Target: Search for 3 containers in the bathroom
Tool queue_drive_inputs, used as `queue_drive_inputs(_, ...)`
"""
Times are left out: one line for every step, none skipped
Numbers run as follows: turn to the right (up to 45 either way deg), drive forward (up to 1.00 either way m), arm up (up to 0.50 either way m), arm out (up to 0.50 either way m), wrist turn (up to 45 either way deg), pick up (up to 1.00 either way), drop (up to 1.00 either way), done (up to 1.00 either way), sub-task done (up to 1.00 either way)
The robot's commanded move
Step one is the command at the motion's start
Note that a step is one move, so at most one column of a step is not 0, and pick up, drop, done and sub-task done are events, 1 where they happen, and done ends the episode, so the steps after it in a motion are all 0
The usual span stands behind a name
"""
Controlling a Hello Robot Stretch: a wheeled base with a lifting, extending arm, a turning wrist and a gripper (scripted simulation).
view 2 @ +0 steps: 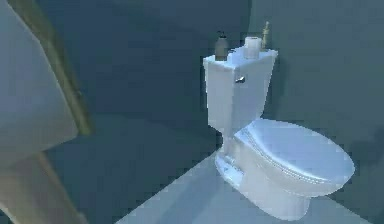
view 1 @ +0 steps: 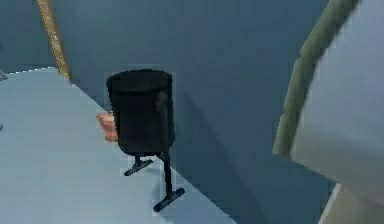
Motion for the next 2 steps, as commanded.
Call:
queue_drive_inputs(-45.0, 0.00, 0.00, 0.00, 0.0, 0.00, 0.00, 0.00, 0.00)
queue_drive_inputs(-3.0, 0.00, 0.00, 0.00, 0.0, 0.00, 0.00, 0.00, 0.00)
